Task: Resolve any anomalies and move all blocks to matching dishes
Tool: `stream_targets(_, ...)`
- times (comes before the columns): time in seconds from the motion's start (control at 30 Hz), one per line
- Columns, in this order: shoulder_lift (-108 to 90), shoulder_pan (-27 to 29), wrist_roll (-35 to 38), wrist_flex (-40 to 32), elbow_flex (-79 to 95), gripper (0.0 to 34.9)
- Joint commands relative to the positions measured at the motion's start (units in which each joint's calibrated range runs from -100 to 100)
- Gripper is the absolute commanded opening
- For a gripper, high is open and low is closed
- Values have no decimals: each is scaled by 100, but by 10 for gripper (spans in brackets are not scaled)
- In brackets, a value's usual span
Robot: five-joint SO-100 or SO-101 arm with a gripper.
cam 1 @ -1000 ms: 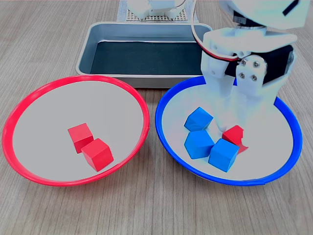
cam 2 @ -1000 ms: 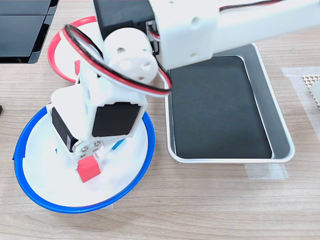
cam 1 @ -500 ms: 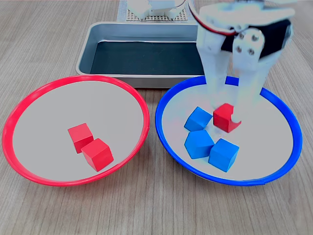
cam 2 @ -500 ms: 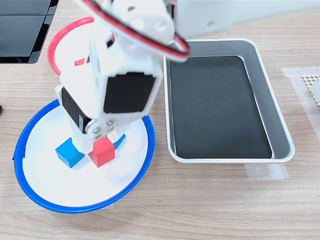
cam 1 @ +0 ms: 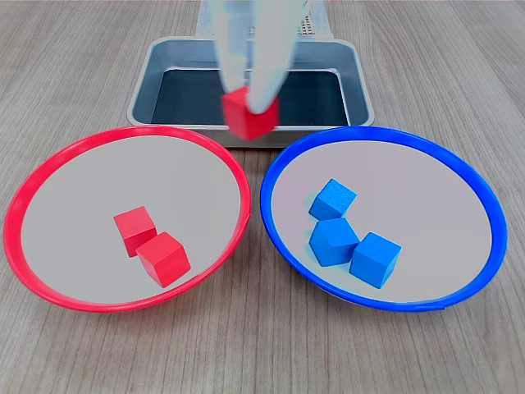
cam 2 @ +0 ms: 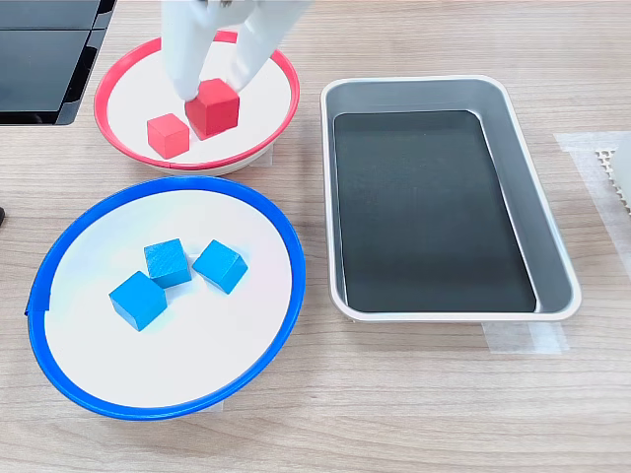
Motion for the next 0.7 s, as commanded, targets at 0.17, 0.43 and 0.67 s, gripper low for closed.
stream_targets(0.17,201,1162,884,-1289,907,35)
stream_targets(0.43,193,1171,1216,-2056,1480,196)
stream_targets(0.67,-1820,513,523,-3063,3428,90)
